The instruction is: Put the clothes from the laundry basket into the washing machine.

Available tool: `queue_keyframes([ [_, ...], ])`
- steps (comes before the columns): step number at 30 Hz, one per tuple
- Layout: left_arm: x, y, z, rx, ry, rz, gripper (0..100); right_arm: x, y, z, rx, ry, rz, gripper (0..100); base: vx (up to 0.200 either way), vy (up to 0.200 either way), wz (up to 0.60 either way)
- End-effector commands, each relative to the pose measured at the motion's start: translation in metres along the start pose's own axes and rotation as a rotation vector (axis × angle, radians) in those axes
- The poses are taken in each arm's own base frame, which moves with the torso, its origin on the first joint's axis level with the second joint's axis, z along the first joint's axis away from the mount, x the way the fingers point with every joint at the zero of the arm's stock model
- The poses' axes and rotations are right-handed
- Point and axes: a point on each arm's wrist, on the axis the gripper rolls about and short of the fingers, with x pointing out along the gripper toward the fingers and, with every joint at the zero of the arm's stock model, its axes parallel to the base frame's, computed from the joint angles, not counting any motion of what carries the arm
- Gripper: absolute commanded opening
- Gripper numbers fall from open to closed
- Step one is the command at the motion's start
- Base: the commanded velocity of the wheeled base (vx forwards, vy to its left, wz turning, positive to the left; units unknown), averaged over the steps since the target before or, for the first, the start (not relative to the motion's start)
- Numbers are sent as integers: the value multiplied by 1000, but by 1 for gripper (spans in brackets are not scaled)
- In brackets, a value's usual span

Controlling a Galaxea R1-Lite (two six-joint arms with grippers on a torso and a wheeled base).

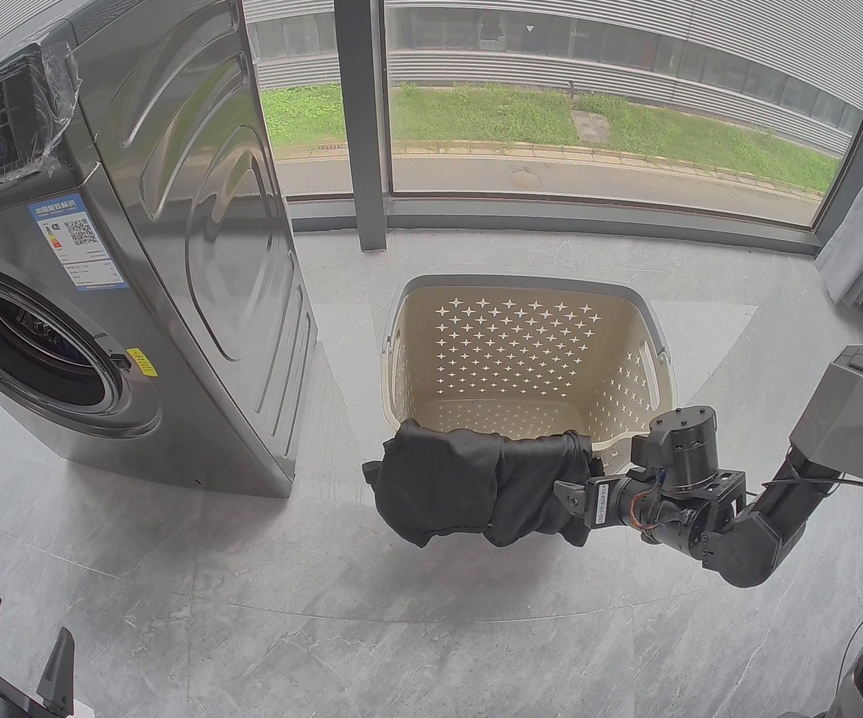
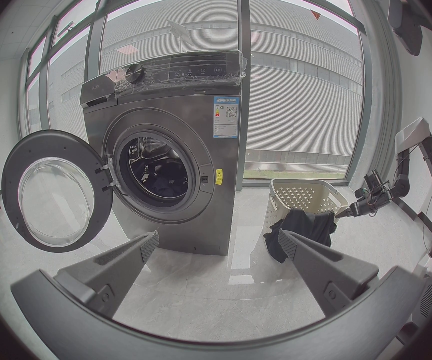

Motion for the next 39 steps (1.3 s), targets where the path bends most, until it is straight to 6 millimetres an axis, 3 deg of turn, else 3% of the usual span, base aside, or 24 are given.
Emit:
queue_keyframes([
  [1, 0, 0, -5, 0, 1, 1, 100, 20, 1, -7, 1, 18, -7, 100, 0, 0, 0],
  [8, 0, 0, -5, 0, 1, 1, 100, 40, 6, -5, 18, -2, -1, 100, 0, 0, 0],
  [19, 0, 0, -5, -3, 1, 2, 100, 77, 12, -17, 28, 2, -1, 100, 0, 0, 0],
  [28, 0, 0, -5, -5, 1, 4, 100, 86, 14, -13, 41, -71, 22, 100, 0, 0, 0],
  [29, 0, 0, -5, -5, 1, 4, 100, 86, 14, -12, 41, -80, 27, 0, 0, 0, 0],
  [39, 0, 0, -5, -11, 1, 4, 100, 78, 22, -6, 47, -142, 73, 0, 0, 0, 0],
])
